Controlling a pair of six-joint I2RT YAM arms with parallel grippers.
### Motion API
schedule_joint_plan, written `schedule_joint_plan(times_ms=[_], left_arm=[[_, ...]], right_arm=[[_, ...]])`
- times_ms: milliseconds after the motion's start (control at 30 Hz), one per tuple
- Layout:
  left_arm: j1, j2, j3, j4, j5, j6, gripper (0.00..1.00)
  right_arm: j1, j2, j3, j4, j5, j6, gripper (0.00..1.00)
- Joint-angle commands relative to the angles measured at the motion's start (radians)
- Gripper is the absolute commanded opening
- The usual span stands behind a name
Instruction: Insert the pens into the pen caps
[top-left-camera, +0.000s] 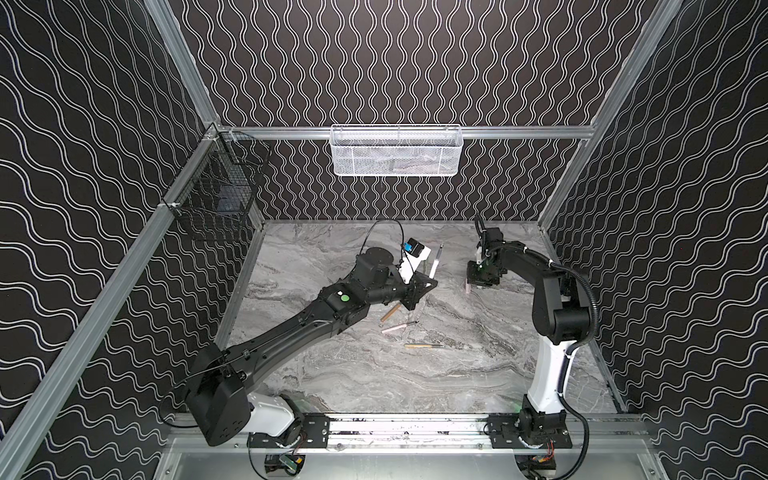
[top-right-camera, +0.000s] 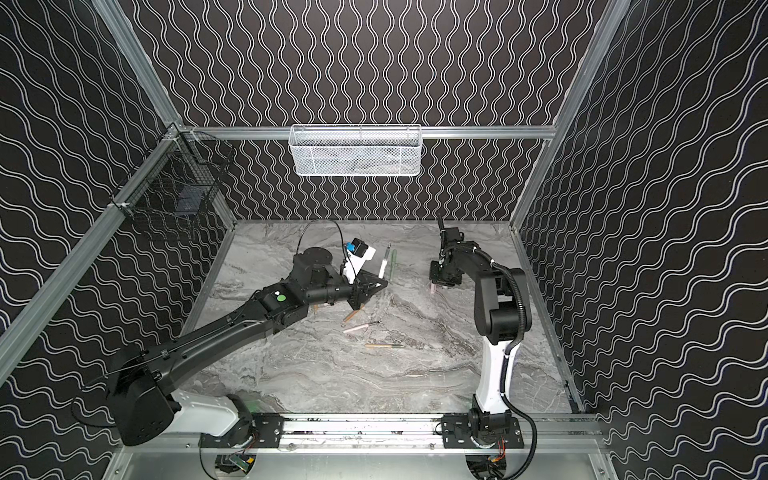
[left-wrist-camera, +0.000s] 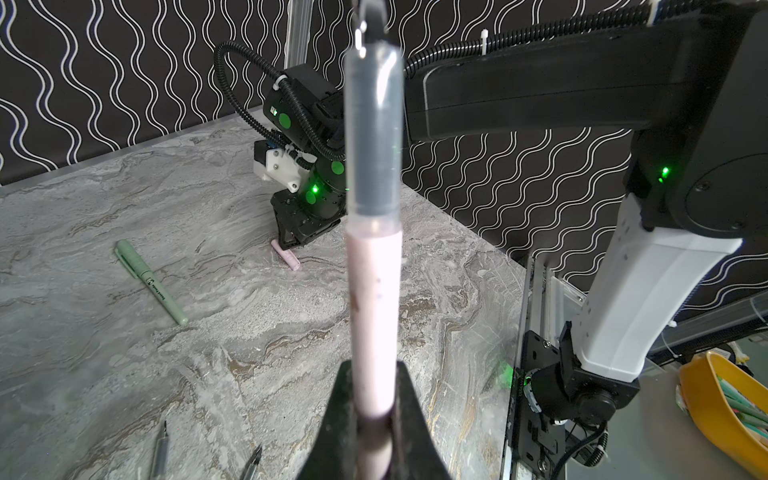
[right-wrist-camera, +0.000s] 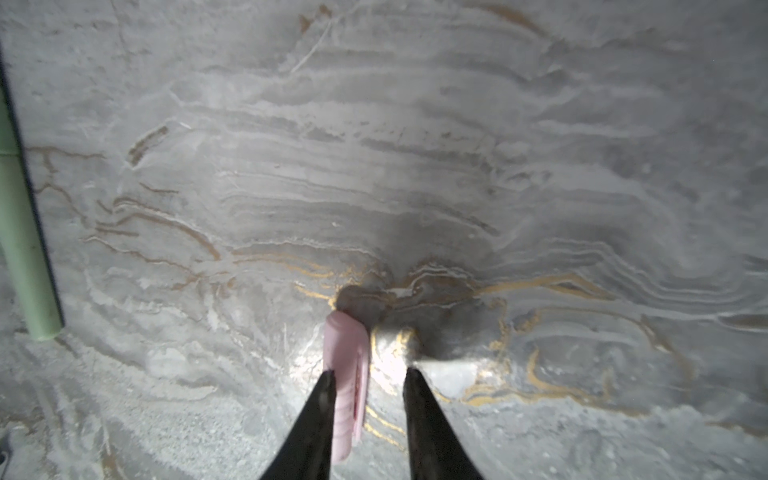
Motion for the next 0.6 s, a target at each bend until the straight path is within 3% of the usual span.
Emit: schedule_joint_plan(times_ms=[0, 467, 567], left_arm=[[0.0, 0.003, 0.011, 0.015, 0.004, 0.027, 0.0], [-0.002, -0.006, 0.008, 0.014, 0.003, 0.035, 0.0], [-0.002, -0.006, 0.006, 0.015, 0.002, 0.035, 0.0]], right_arm=[[0.002, 0.004, -0.008, -0.003, -0.006, 0.007, 0.31], [0.001, 0.018, -0.033, 0.021, 0.008, 0.017, 0.26], [0.003, 0.01, -0.035, 0.02, -0.008, 0.019, 0.31]])
